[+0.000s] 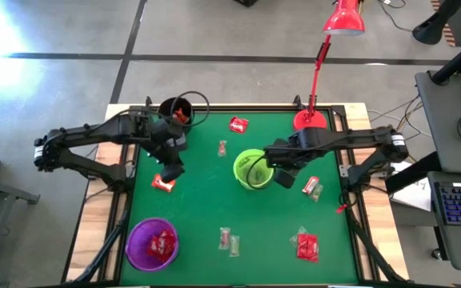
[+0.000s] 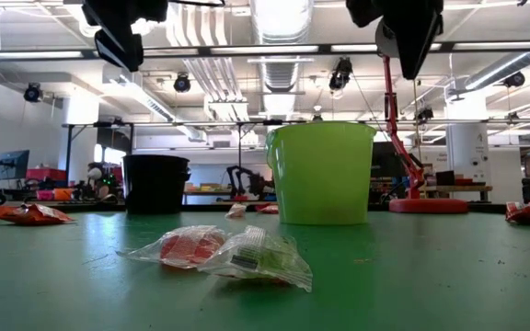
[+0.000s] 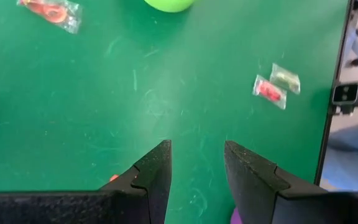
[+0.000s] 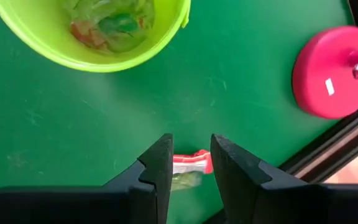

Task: Sort candy
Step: Put the red candy into the violet bucket

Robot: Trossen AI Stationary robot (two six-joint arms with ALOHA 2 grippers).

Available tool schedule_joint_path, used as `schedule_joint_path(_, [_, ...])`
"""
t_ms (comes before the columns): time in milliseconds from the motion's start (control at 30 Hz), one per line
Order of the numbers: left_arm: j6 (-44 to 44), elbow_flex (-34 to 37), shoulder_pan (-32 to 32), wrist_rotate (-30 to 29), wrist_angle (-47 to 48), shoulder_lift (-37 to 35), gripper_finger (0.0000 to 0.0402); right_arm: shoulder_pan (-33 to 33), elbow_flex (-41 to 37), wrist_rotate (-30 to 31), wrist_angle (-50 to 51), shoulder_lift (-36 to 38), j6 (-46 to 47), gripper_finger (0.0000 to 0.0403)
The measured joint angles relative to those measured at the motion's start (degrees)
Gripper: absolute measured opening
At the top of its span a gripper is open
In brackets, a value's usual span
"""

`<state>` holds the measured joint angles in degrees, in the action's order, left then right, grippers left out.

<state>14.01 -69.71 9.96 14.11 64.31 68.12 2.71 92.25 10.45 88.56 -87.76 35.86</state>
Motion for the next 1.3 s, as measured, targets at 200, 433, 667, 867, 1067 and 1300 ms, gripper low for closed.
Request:
schedule_joint_path(200, [-1.8,0.0,-0.8,-0.1,-0.2,-0.6,0.0130,0.4,-1.4,0.0,1.6,0.7,5.2,0.0102])
schedule_joint_path(433, [-6.5,0.0,-0.8,-0.1,0.5,-1.9,0.0130,1.2,-1.8,-5.6,1.5,0.9,11.8,0.0102])
schedule_joint_path(667, [-6.7,0.0,-0.8,-0.2,4.2,-3.9,0.0130,10.3,-1.8,-7.4,1.4,1.1,26.6,0.0102])
schedule_joint_path(867, [-6.7,0.0,-0.8,-0.2,4.9,-5.9,0.0130,19.3,-2.3,-2.9,1.4,0.5,45.0,0.0102])
schedule_joint_path(1067, [-6.0,0.0,-0.8,-0.2,4.9,-7.9,0.0130,25.2,-3.9,-3.6,1.1,-0.5,61.5,0.0102])
schedule_joint_path(1300, [-5.5,0.0,-0.8,-0.2,4.9,-10.0,0.0130,30.2,-5.1,-8.1,0.5,-2.9,66.6,0.0102])
